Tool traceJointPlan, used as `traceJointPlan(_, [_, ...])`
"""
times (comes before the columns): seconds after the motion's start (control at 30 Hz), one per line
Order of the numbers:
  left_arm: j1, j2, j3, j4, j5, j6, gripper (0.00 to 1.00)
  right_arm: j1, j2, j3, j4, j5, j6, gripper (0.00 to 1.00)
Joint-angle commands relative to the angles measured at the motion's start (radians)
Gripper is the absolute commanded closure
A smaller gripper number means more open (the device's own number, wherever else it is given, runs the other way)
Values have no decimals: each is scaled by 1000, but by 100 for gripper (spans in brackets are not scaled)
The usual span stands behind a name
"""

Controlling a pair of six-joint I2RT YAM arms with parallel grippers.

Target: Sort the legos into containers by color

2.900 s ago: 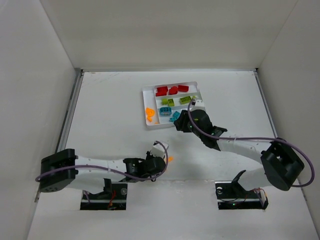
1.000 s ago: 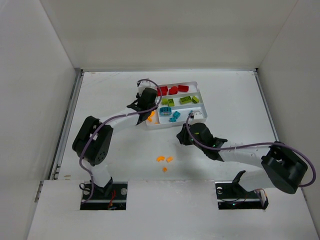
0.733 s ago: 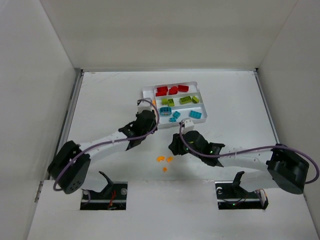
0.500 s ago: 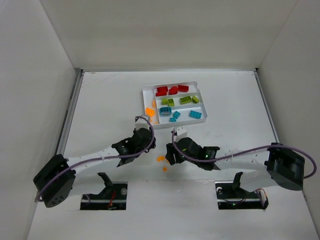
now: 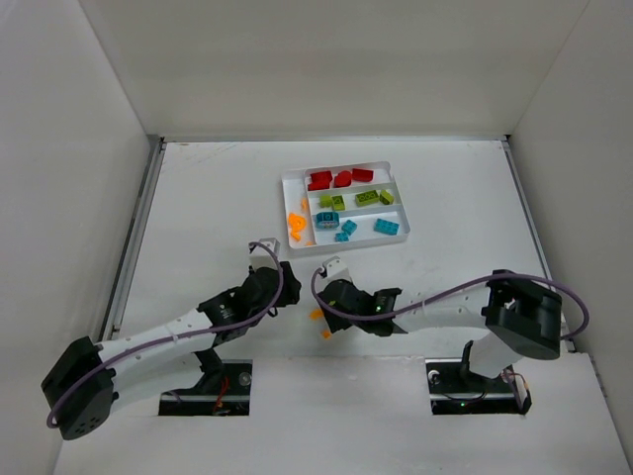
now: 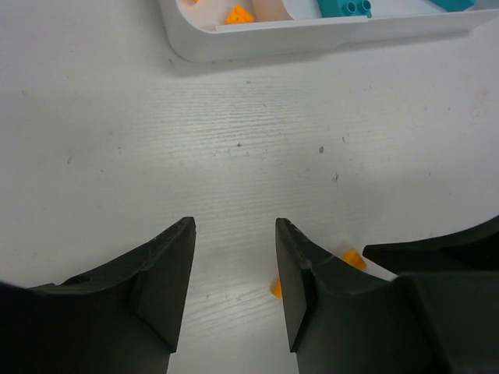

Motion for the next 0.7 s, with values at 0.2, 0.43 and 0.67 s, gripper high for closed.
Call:
traceJointPlan(0.2, [-85,-31,-63,-20,50,-17,52,9,44,63,-66,52,21,57])
traceJointPlan(0.43, [-182,-33,-68,40,67,-3,48,-3,-75,-2,-34,71,58,67])
traceJointPlan(0.67, [-271,131,-7,80,38,48,51,-90,-263,-102,98,29,52,66])
